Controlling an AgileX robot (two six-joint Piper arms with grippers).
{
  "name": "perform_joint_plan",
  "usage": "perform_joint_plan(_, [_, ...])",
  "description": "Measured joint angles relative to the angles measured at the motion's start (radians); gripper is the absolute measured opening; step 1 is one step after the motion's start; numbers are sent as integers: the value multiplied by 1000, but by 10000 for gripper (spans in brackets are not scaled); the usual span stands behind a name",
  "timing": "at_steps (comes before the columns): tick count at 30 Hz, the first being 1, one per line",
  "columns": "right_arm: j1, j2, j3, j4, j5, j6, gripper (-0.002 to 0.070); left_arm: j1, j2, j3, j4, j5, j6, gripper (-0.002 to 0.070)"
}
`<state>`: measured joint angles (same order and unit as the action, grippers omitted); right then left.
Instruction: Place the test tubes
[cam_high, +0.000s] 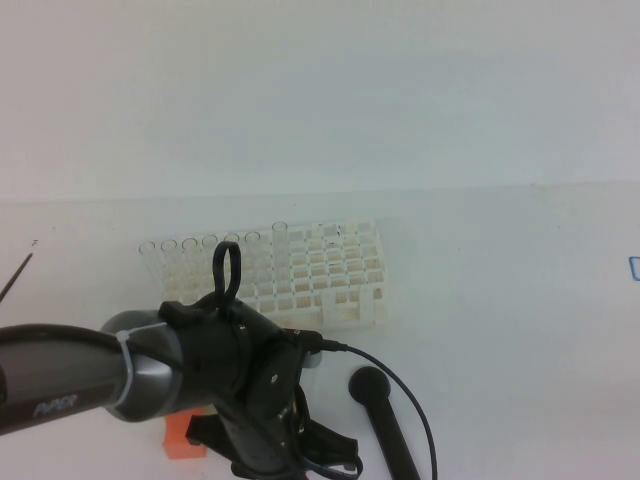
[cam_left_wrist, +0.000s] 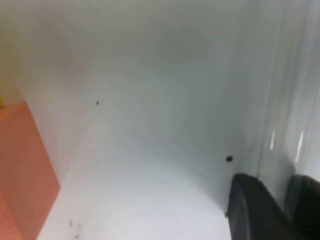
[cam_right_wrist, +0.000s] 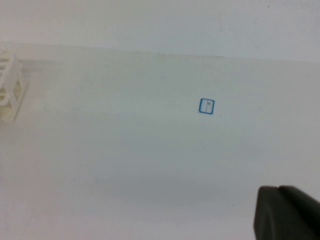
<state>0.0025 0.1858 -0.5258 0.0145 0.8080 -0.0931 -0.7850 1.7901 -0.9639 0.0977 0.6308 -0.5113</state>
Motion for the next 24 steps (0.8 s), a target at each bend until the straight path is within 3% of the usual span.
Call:
perform_joint_plan(5, [0,0,0,-2,0,0,-1,0,-82,0,0,2,-4,113])
perform_joint_plan(13, [0,0,0,76,-61,-53,-1,0,-424,0,36,0,-35,113])
perform_joint_plan(18, [0,0,0,320,-93,-281,-1,-2,-628,0,142,-25,-37,112])
perform_joint_plan(24, [0,0,0,781,-98,-695,-1,-2,-796,43,208,-56,-37,112])
